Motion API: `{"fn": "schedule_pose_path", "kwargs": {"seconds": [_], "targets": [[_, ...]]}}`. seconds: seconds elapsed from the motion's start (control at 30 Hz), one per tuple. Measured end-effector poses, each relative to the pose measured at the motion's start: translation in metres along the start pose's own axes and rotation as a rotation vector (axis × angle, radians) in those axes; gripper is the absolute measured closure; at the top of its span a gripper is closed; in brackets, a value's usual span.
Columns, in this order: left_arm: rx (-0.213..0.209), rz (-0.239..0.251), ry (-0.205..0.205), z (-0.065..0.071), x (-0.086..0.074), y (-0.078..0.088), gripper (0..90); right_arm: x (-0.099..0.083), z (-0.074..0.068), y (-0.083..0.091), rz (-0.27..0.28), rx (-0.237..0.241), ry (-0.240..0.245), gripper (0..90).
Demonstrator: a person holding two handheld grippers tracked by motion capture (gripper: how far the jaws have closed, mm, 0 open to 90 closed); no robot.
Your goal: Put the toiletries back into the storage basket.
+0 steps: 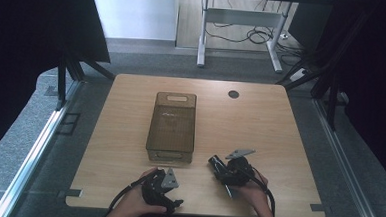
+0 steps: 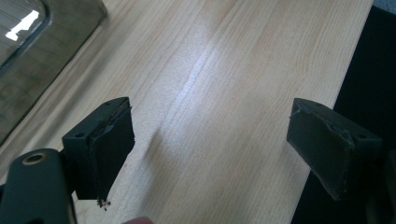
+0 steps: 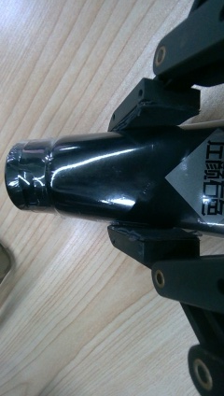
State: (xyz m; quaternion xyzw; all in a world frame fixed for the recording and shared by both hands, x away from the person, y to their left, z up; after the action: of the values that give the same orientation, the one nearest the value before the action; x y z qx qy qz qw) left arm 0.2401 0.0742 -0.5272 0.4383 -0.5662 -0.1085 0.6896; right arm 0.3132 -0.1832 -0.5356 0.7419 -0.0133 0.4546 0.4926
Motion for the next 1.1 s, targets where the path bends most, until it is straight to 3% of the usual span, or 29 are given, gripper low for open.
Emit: {"fn": "schedule_pose_path", "kwargs": {"seconds": [0.97, 1.1], "targets": [[0.026, 0.019, 0.021, -0.006, -0.001, 0.008, 15.2, 0.027, 0.009, 0.031, 0.114, 0.062, -0.082, 47.0], [0.026, 0.02, 0.02, -0.006, -0.001, 0.009, 15.2, 0.036, 0.007, 0.031, 0.096, 0.068, -0.068, 46.9]]}}
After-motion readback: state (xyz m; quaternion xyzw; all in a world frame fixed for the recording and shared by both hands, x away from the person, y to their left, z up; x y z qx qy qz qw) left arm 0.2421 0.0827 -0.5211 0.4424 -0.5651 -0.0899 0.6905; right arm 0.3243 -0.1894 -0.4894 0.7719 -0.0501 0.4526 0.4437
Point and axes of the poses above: each handheld gripper's, and its own axes: y roughly backward along the jaws, x roughly out of its top, z roughly to its right, the point moved 2 cm from there along -y, roughly forward along the jaws, and after that the axes turned 7 degrees about z, right-handed, at the moved point
